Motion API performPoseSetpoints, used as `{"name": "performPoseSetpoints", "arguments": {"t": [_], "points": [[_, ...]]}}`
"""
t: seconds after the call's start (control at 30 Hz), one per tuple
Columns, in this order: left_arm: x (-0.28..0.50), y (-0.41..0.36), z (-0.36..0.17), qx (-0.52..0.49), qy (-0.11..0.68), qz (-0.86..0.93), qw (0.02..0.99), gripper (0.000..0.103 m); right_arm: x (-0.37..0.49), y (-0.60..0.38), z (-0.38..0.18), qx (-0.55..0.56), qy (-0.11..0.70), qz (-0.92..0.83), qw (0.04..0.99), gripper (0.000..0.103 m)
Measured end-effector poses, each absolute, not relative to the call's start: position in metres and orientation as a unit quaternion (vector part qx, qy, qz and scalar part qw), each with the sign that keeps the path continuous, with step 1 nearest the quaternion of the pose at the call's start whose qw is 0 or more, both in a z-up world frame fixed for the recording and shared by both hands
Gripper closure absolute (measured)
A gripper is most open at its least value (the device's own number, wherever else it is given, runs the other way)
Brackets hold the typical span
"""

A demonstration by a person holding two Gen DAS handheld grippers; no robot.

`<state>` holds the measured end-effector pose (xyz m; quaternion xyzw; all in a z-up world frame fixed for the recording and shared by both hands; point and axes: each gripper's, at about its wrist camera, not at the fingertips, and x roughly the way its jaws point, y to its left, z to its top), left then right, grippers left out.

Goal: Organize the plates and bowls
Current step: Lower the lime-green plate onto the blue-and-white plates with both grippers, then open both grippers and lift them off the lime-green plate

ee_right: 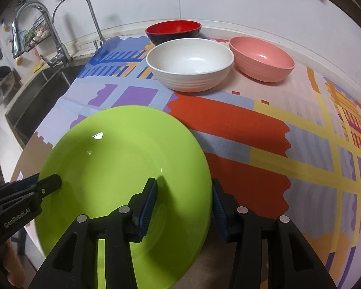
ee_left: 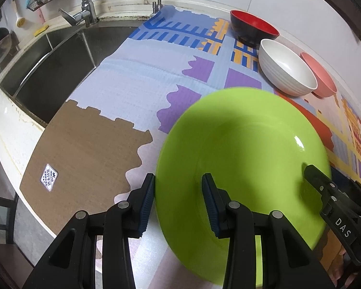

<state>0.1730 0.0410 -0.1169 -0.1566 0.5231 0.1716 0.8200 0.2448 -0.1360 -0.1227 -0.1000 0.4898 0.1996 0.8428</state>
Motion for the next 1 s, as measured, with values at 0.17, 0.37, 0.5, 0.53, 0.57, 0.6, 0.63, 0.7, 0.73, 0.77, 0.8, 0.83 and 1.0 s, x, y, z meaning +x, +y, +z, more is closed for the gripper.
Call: {"name": "performPoseSetpoints", "arguments": {"t": [0.17, 0.37, 0.5, 0.53, 0.57, 0.6, 0.63, 0.7, 0.73, 0.77, 0.8, 0.83, 1.0], "points": [[0.174, 0.040, -0.109, -0.154, 0.511, 0.169, 0.829, 0.058, 0.245, -0.137, -0.123, -0.090, 0.495, 0.203, 0.840, 0.049], [0.175, 0.035, -0.096, -0.146, 0.495, 0.158, 0.842, 0.058, 0.244, -0.141, -0.115, -0.081, 0.489, 0.205, 0.844, 0.049], [0.176, 0.030, -0.083, -0.131, 0.477, 0.152, 0.856, 0.057, 0.242, -0.145, -0.106, -0.073, 0.479, 0.206, 0.850, 0.049], [0.177, 0.029, -0.080, -0.126, 0.472, 0.151, 0.859, 0.057, 0.242, -0.146, -0.103, -0.071, 0.477, 0.205, 0.852, 0.049], [0.178, 0.027, -0.077, -0.119, 0.467, 0.151, 0.863, 0.057, 0.242, -0.147, -0.101, -0.070, 0.474, 0.204, 0.854, 0.049], [0.179, 0.026, -0.074, -0.114, 0.463, 0.150, 0.866, 0.056, 0.242, -0.149, -0.098, -0.068, 0.471, 0.203, 0.856, 0.049], [0.181, 0.025, -0.071, -0.108, 0.459, 0.147, 0.869, 0.055, 0.243, -0.150, -0.095, -0.067, 0.469, 0.202, 0.857, 0.049], [0.184, 0.023, -0.066, -0.101, 0.454, 0.141, 0.874, 0.053, 0.244, -0.153, -0.090, -0.062, 0.463, 0.199, 0.861, 0.049], [0.186, 0.022, -0.064, -0.098, 0.452, 0.139, 0.875, 0.053, 0.245, -0.154, -0.087, -0.060, 0.461, 0.197, 0.863, 0.049], [0.189, 0.021, -0.062, -0.095, 0.450, 0.136, 0.877, 0.053, 0.245, -0.156, -0.084, -0.057, 0.459, 0.195, 0.865, 0.049], [0.191, 0.019, -0.060, -0.091, 0.448, 0.133, 0.879, 0.053, 0.246, -0.157, -0.081, -0.056, 0.455, 0.193, 0.867, 0.049], [0.194, 0.018, -0.058, -0.088, 0.447, 0.130, 0.881, 0.053, 0.247, -0.158, -0.079, -0.054, 0.452, 0.192, 0.869, 0.049], [0.208, 0.013, -0.048, -0.073, 0.435, 0.112, 0.891, 0.052, 0.255, -0.166, -0.066, -0.045, 0.435, 0.178, 0.881, 0.049]]}}
